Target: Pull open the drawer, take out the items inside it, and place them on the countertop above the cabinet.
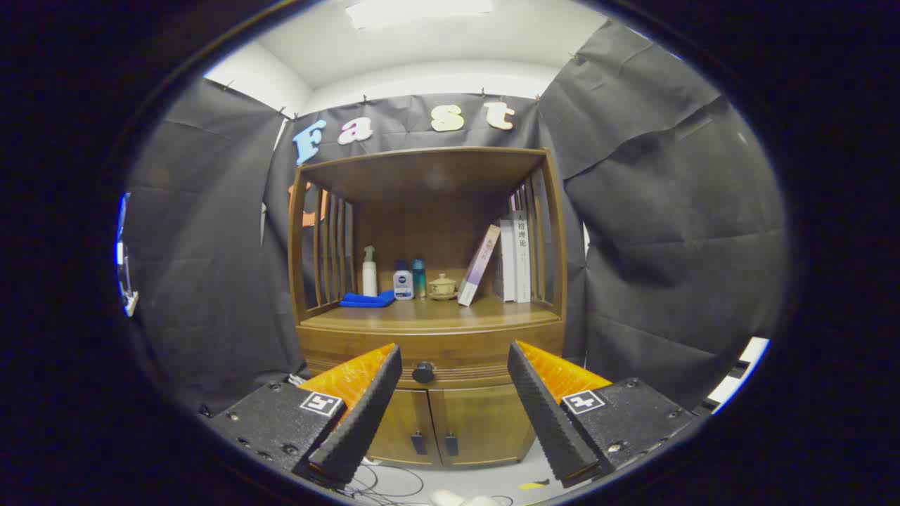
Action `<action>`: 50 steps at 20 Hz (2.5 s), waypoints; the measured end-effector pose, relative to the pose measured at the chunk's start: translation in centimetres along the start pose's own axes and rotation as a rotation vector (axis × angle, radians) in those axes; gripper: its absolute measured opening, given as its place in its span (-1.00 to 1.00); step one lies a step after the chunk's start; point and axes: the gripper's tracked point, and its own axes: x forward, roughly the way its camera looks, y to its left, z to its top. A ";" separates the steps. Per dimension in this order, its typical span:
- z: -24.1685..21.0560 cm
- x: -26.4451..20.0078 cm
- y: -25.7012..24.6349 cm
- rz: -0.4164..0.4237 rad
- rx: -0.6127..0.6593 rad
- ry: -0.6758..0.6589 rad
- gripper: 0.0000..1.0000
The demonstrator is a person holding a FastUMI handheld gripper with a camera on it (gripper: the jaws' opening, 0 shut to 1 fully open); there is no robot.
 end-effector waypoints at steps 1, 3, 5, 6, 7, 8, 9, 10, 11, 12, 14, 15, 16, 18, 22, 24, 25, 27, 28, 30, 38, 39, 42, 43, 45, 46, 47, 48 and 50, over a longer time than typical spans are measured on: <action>-0.4 0.0 0.2 0.004 0.000 0.011 0.98; -0.8 0.2 0.6 0.012 -0.004 0.019 0.98; -1.4 0.5 0.7 0.013 -0.019 0.020 0.98; -1.7 0.6 0.7 0.008 -0.018 0.020 0.98; -2.0 0.9 0.8 0.011 -0.015 0.024 0.98; -2.3 1.0 0.9 0.014 -0.011 0.033 0.98; -2.5 1.1 1.0 0.016 -0.008 0.041 0.98; -2.4 1.0 1.0 0.016 -0.007 0.041 0.98; -2.2 1.0 0.9 0.016 -0.008 0.035 0.98; -2.0 0.9 1.0 0.017 -0.007 0.029 0.98; -1.5 0.7 1.2 0.021 -0.004 0.021 0.98; -1.4 0.6 1.3 0.022 -0.005 0.018 0.98; -1.5 0.6 1.4 0.024 -0.007 0.018 0.98; -1.3 0.4 1.4 0.024 -0.004 0.015 0.98; -0.8 0.2 1.5 0.025 0.004 0.006 0.98; -0.9 0.4 1.1 0.015 0.005 -0.002 0.98; -1.1 0.7 1.1 0.012 0.009 0.000 0.98; -1.5 1.0 1.4 0.017 0.013 0.007 0.97; -1.8 1.5 1.5 0.017 0.010 0.014 0.97; -2.0 2.4 1.8 0.014 -0.005 0.009 0.98; -5.0 8.8 4.3 0.013 -0.057 0.014 0.98; -5.3 9.8 4.5 0.011 -0.066 0.012 0.98; -6.8 12.9 5.3 0.010 -0.082 0.019 0.98; -7.4 13.9 5.4 0.009 -0.079 0.023 0.98; -8.7 15.8 5.3 0.000 -0.077 0.036 0.98; -9.2 16.9 5.2 -0.008 -0.080 0.039 0.98; -10.0 17.8 5.2 -0.010 -0.085 0.050 0.98; -10.5 18.8 5.3 -0.012 -0.086 0.057 0.98; -11.8 20.1 5.3 -0.013 -0.083 0.074 0.98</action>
